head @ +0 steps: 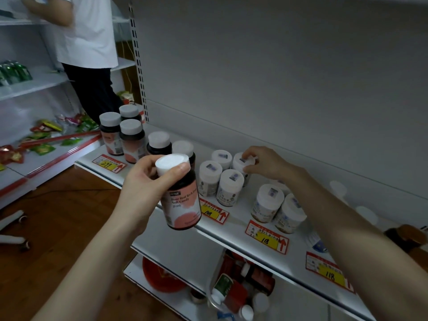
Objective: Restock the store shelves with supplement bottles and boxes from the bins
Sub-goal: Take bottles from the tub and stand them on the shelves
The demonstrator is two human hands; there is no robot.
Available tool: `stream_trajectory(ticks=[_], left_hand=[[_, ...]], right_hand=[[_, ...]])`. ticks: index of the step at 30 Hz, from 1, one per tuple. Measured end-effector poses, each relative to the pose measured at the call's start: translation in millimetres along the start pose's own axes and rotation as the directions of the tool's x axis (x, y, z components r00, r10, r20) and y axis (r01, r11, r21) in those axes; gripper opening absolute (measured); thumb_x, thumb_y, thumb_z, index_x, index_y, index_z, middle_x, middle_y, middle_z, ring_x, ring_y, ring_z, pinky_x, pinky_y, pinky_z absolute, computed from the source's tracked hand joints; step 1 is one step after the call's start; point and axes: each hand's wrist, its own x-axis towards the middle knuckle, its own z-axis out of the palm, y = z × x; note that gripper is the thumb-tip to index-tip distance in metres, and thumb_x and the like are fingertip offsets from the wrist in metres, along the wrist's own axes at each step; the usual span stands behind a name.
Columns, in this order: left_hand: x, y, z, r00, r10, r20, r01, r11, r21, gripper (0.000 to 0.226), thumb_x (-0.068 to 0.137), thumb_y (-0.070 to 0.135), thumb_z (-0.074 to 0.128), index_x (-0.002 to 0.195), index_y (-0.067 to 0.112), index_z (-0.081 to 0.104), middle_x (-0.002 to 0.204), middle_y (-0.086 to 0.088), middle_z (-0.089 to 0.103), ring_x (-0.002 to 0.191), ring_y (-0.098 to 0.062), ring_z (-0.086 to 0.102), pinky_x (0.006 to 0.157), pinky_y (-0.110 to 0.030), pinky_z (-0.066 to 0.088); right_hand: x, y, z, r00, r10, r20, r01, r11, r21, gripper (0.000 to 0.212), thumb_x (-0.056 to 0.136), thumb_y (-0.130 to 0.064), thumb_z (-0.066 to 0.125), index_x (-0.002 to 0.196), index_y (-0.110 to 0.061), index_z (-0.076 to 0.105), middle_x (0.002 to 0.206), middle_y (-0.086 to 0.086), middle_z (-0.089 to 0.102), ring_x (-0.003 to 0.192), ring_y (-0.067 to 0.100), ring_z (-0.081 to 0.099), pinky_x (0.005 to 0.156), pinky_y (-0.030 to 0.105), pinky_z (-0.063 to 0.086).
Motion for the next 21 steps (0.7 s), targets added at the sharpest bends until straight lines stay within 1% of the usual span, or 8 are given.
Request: stream_trajectory(ticks=[2,3,9,10,14,17,19,21], left_hand=[[1,-1,1,1.000,-0.003,0.000,0.003,1.000,0.000,0.051,0.058,0.041,0.067,0.104,0.020,0.059,0.092,0.004,0.067,0.081,-0.006,0.064,0.054,-0.015,0.047],[1,-2,1,1.000,-0.009,0.002,0.009,1.000,-0.005,0.048,0.058,0.040,0.067,0.102,0.022,0.058,0.092,0.004,0.066,0.082,-0.006,0.064,0.057,-0.016,0.047],[4,-5,2,0.999,-0.034,0.008,0.034,0.999,-0.039,0.044,0.058,0.038,0.068,0.098,0.024,0.057,0.097,0.002,0.066,0.091,-0.012,0.063,0.073,-0.029,0.052],[4,-5,2,0.999,-0.031,0.009,0.031,0.999,-0.042,0.042,0.058,0.037,0.068,0.097,0.025,0.057,0.096,0.002,0.066,0.090,-0.012,0.063,0.072,-0.028,0.051],[7,-5,5,1.000,0.001,0.021,0.000,1.000,-0.025,0.040,0.060,0.037,0.066,0.096,0.025,0.057,0.092,0.004,0.066,0.078,-0.003,0.065,0.059,-0.016,0.050],[9,-3,6,0.999,0.014,0.030,-0.013,0.999,-0.033,0.037,0.061,0.036,0.067,0.095,0.023,0.058,0.090,0.004,0.067,0.073,0.002,0.065,0.058,-0.012,0.052],[11,0,7,0.999,0.023,0.040,-0.022,0.999,-0.028,0.036,0.062,0.036,0.066,0.095,0.022,0.060,0.089,0.003,0.068,0.074,0.000,0.066,0.061,-0.015,0.054],[14,5,8,0.998,0.035,0.051,-0.034,0.999,-0.028,0.034,0.064,0.038,0.065,0.093,0.022,0.062,0.087,0.004,0.068,0.074,-0.001,0.066,0.063,-0.017,0.053]], right_hand=[[2,1,3,1.000,0.004,0.013,-0.004,1.000,0.002,0.036,0.081,-0.012,0.067,0.115,-0.007,0.058,0.125,0.011,0.053,0.111,0.026,0.051,0.089,0.029,0.039],[3,1,4,1.000,0.008,0.020,-0.008,1.000,0.000,0.036,0.081,-0.012,0.068,0.115,-0.007,0.058,0.125,0.011,0.053,0.111,0.026,0.051,0.089,0.030,0.040],[5,5,9,1.000,0.002,0.027,-0.003,1.000,0.018,0.035,0.079,-0.013,0.071,0.112,-0.007,0.060,0.121,0.012,0.057,0.105,0.028,0.055,0.091,0.036,0.044],[5,6,9,1.000,0.003,0.031,-0.003,1.000,0.025,0.036,0.078,-0.013,0.071,0.112,-0.007,0.060,0.120,0.012,0.057,0.105,0.028,0.055,0.092,0.038,0.045],[5,7,8,0.998,0.009,0.070,-0.010,1.000,0.016,0.039,0.078,-0.014,0.072,0.114,-0.008,0.058,0.121,0.011,0.056,0.106,0.029,0.055,0.094,0.042,0.045],[5,7,5,0.994,0.020,0.105,-0.022,1.000,0.022,0.038,0.080,-0.006,0.068,0.117,-0.007,0.057,0.124,0.012,0.054,0.110,0.030,0.054,0.096,0.040,0.045],[3,6,0,0.999,0.014,0.050,-0.014,1.000,0.012,0.036,0.083,0.004,0.059,0.117,-0.005,0.057,0.125,0.013,0.054,0.114,0.029,0.052,0.097,0.036,0.042],[0,-1,-6,0.993,-0.025,-0.113,0.030,0.999,0.044,0.036,0.084,0.011,0.049,0.116,-0.002,0.059,0.125,0.014,0.056,0.114,0.028,0.054,0.095,0.029,0.040]])
